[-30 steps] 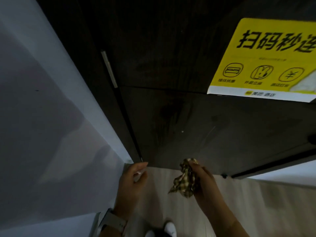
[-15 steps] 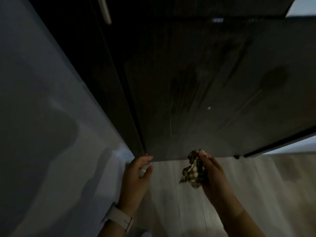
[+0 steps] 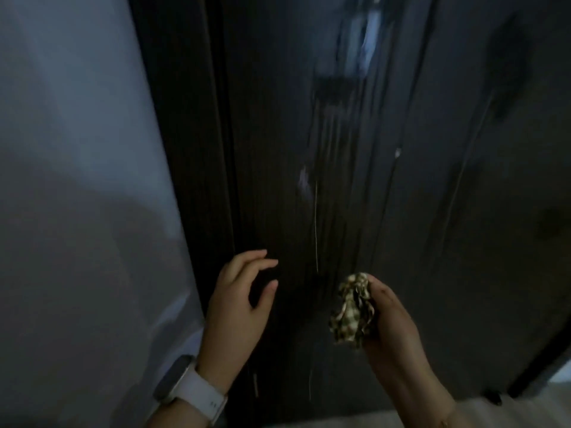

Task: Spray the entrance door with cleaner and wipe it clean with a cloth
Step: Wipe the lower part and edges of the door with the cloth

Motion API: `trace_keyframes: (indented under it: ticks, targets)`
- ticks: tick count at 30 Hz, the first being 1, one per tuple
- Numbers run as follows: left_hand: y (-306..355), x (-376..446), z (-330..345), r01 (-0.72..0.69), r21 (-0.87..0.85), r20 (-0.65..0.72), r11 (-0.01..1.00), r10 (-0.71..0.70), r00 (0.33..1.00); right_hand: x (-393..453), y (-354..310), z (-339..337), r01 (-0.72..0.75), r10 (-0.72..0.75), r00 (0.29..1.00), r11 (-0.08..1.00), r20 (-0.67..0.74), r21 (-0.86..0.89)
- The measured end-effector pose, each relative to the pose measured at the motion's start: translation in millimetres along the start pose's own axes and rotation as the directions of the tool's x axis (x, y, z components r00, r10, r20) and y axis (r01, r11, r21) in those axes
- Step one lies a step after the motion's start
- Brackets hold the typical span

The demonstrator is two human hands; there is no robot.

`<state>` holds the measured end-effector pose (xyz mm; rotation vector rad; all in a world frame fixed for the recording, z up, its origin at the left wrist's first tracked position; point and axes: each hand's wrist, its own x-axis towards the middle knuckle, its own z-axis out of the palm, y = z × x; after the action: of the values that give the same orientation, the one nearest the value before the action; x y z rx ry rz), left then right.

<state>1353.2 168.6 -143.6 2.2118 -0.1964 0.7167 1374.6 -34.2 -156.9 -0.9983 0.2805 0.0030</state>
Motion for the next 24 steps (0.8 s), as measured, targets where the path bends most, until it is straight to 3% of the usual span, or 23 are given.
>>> trace_keyframes:
  ticks: [4, 7, 9, 11, 14, 17, 20, 22, 24]
  targets:
    - [16.4, 7.0, -9.9, -0.175, 0.071, -0.1, 0.982, 0.182, 0.978, -12.3, -14.3, 10.5, 0.243, -0.241, 0.969, 0.97, 0.059, -0.018]
    - [28.1, 23.2, -25.1, -0.252, 0.139, -0.145, 0.958, 0.271, 0.951, -17.6, -38.8, 23.8, 0.471, -0.472, 0.881, 0.879, -0.002, -0.077]
    - [33.2, 43.8, -36.4, -0.301, 0.2, -0.19, 0.932, 0.338, 0.922, -16.4, -62.1, 40.2, 0.608, -0.615, 0.788, 0.775, 0.017, -0.174]
    - [36.2, 68.5, -45.6, -0.347, 0.262, -0.235, 0.901, 0.408, 0.882, -13.3, -82.7, 63.4, 0.741, -0.737, 0.664, 0.627, 0.126, -0.239]
    - [40.8, 105.9, -52.2, -0.341, 0.355, -0.314, 0.87, 0.455, 0.834, -0.2, -103.4, 98.0, 0.887, -0.875, 0.412, 0.321, 0.255, -0.333]
    - [35.9, 131.7, -52.4, -0.229, 0.495, -0.373, 0.838, 0.443, 0.815, 23.5, -114.7, 120.3, 0.907, -0.926, 0.136, -0.026, 0.352, -0.42]
    - [23.8, 140.3, -44.1, -0.152, 0.677, -0.334, 0.72, 0.485, 0.808, 44.7, -106.6, 121.2, 0.838, -0.909, -0.06, -0.271, 0.413, -0.474]
    - [17.9, 144.1, -39.3, -0.114, 0.74, -0.333, 0.663, 0.507, 0.795, 58.5, -87.4, 114.2, 0.759, -0.862, -0.132, -0.406, 0.49, -0.509]
    - [15.4, 145.1, -37.3, -0.091, 0.768, -0.342, 0.635, 0.526, 0.779, 69.7, -64.9, 103.0, 0.718, -0.819, -0.133, -0.468, 0.558, -0.515]
